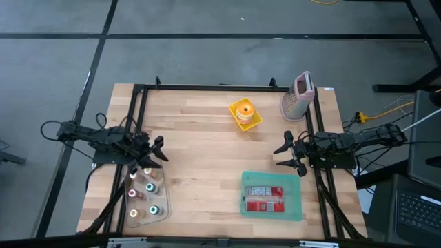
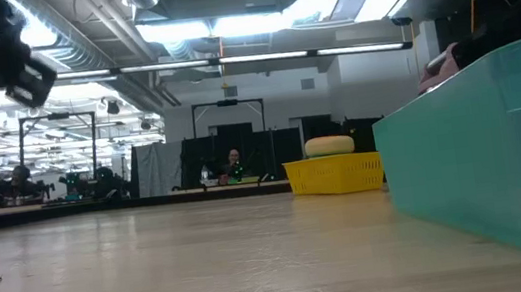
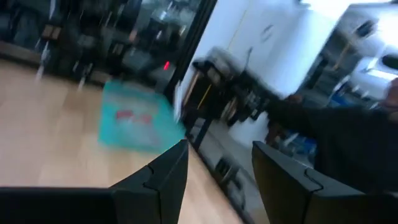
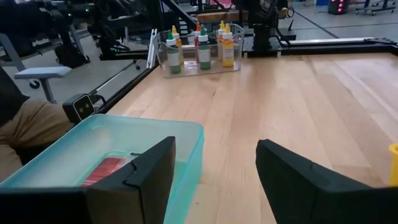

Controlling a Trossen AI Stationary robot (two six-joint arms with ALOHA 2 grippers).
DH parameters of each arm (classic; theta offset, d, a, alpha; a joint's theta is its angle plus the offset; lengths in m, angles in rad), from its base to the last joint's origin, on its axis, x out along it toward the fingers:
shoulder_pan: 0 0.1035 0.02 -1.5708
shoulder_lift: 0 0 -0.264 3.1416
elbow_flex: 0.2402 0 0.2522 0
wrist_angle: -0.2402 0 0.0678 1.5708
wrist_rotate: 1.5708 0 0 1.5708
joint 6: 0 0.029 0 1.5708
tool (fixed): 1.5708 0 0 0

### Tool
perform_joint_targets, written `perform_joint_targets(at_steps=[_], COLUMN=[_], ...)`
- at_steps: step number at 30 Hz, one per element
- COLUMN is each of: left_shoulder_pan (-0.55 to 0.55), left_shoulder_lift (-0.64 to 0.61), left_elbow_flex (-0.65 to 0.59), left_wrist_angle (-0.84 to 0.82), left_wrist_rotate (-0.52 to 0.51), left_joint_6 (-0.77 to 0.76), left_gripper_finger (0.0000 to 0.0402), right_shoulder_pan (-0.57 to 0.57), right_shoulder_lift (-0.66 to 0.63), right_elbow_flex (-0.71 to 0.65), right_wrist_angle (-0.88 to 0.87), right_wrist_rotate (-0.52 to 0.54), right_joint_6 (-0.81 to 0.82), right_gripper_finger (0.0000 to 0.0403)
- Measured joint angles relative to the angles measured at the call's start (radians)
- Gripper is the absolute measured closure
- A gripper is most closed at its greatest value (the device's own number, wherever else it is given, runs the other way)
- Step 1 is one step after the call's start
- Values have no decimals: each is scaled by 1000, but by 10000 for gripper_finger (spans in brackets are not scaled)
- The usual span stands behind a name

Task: Pick & Place Food Item
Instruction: Return to Home Position

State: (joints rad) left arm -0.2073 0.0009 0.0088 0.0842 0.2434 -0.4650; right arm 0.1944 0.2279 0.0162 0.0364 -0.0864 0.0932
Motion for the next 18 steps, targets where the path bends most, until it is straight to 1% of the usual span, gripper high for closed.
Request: perform_joint_targets(at_steps=[2,5,13,18], left_shoulder_pan=[0,0,0,0], left_shoulder_lift=[-1,-1,-1,-1], left_elbow_flex=[-1,-1,-1,0], left_wrist_angle=[53,62,70,69], left_wrist_rotate=[5,19,19,20], left_joint_6=[4,5,6,7], left_gripper_finger=[230,231,231,232], right_shoulder_pan=[0,1,-12,-5], right_shoulder_lift=[0,-23,-230,-229], right_elbow_flex=[0,0,1,3], right_wrist_angle=[0,-8,-5,41], right_wrist_rotate=[0,0,0,0], right_joint_6=[0,0,-1,-1], right_gripper_finger=[182,182,182,182])
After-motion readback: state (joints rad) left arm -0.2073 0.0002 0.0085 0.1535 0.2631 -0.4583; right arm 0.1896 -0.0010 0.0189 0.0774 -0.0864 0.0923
